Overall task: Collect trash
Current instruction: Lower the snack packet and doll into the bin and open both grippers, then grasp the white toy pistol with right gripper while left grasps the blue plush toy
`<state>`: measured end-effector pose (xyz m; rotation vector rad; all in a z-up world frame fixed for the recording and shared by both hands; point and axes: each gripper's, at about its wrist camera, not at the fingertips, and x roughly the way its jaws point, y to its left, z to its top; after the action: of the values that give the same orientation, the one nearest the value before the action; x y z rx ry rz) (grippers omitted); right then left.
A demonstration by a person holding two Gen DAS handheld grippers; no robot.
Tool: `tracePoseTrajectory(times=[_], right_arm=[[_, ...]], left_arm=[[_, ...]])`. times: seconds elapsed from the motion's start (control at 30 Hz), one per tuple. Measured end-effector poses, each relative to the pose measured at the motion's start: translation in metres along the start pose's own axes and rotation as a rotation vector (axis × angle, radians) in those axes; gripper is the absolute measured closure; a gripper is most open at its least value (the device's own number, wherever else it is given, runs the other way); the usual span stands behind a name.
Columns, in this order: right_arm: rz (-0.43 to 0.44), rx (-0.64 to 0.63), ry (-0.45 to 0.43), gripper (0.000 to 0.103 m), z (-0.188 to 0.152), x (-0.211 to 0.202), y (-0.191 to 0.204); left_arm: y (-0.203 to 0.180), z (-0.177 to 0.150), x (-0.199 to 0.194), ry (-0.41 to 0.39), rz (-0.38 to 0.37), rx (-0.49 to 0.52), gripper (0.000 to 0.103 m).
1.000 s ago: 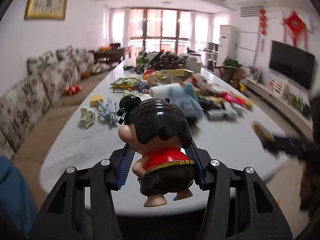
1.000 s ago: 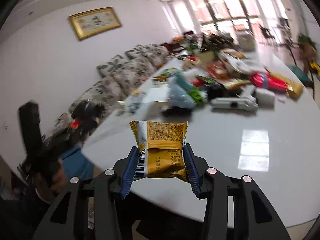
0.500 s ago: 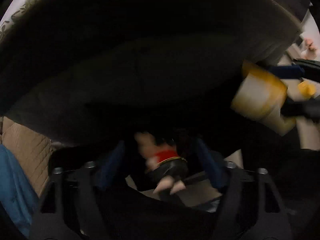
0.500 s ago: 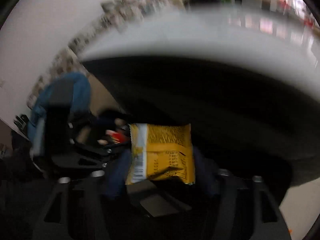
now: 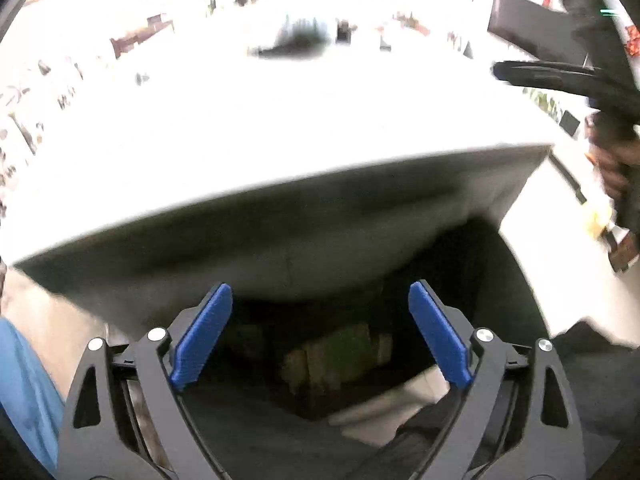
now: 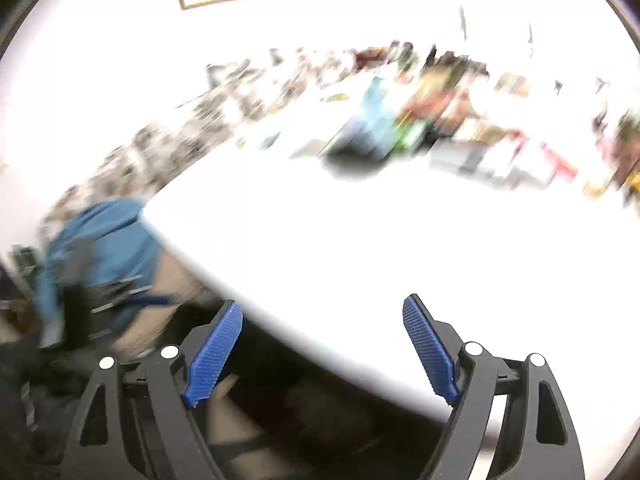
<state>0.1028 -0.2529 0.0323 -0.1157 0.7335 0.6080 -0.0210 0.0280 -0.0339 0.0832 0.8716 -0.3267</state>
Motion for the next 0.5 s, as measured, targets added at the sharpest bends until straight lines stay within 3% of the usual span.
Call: tracePoseTrajectory(times=[0.1, 0.3, 0.4, 0.5], right_arm=[[-0.137, -0.094, 0.03, 0.025, 0.044, 0.041, -0.047], [-0.159, -0.357, 0.235, 0.037, 0.084, 0.111, -0.083], [-0.14, -0.31, 0.297, 0.036, 0.091, 0.121, -0.113], [-0.044, -0.178, 0.309, 0.036, 0.09, 0.119, -0.141]], left_arm=[[-0.006, 0.019, -0.013, -0.072, -0.006, -0.016, 0.015], [-0.008, 0.042, 0.001, -0.085, -0.002, -0.057, 0.015], [-0.009, 0.031, 0.001, -0.063, -0.002, -0.082, 0.015], [-0.006, 0.038, 0.01, -0.042, -0.019, -0.122, 0.015]])
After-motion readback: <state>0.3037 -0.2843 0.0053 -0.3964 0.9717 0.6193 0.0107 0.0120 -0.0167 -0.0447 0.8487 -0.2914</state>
